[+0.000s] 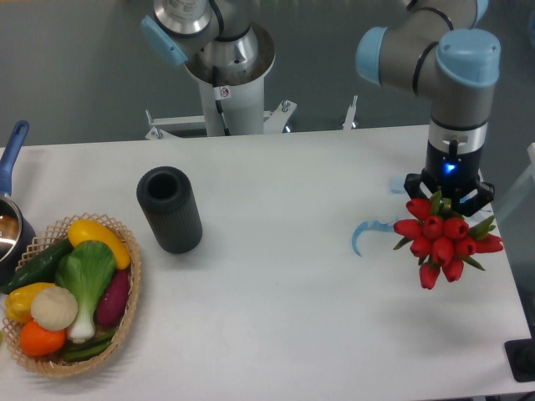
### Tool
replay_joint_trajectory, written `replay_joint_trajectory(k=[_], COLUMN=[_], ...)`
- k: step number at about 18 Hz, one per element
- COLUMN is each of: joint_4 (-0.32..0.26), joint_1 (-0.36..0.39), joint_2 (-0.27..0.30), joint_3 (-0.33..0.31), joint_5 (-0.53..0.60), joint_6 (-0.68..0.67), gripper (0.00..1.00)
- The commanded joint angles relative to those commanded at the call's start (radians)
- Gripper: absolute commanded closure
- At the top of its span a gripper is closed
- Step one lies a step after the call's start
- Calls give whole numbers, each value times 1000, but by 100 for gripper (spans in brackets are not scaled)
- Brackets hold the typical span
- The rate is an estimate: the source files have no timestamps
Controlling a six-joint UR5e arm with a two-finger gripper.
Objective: Pick up the flowers from the vase
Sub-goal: 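Hold the tulips above the table beside the blue ribbon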
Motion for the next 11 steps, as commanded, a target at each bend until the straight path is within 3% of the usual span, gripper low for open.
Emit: replay_joint_trajectory(k=[4, 11], joint_4=[-97, -143], joint_1=[-21, -37], joint_2=[-51, -86], joint_3=[84, 141], joint_5=[49, 71], joint_6=[2, 6], gripper=[89, 89])
